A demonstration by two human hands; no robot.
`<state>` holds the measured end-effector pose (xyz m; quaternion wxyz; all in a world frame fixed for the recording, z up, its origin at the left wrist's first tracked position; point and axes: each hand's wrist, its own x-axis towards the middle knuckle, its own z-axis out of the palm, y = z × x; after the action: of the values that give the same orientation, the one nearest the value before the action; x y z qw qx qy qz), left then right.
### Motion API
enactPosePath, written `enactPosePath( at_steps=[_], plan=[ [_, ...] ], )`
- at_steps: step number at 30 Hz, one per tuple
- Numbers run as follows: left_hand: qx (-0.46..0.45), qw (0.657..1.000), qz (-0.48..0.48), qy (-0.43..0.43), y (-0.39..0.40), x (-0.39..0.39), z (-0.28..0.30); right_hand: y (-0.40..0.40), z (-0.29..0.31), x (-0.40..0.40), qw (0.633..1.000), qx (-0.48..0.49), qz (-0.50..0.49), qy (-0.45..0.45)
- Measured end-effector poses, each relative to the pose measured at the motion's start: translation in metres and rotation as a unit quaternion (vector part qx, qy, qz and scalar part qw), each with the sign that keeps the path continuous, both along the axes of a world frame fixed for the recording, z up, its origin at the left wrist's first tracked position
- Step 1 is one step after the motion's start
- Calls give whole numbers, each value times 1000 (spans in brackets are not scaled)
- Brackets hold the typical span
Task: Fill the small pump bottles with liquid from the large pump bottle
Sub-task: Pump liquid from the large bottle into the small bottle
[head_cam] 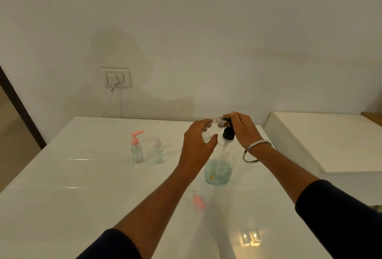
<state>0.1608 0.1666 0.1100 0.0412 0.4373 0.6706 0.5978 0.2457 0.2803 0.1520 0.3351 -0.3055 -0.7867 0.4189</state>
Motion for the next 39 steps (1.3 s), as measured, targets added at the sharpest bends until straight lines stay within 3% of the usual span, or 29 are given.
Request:
enactPosePath(
  at_steps=[30,39],
  plan=[
    [-8,1000,3,-27,4,3,-12,2,-17,-7,1000,-8,-15,24],
    [-4,1000,2,0,-1,2,-1,-1,-4,-3,1000,-8,-5,21]
  ],
)
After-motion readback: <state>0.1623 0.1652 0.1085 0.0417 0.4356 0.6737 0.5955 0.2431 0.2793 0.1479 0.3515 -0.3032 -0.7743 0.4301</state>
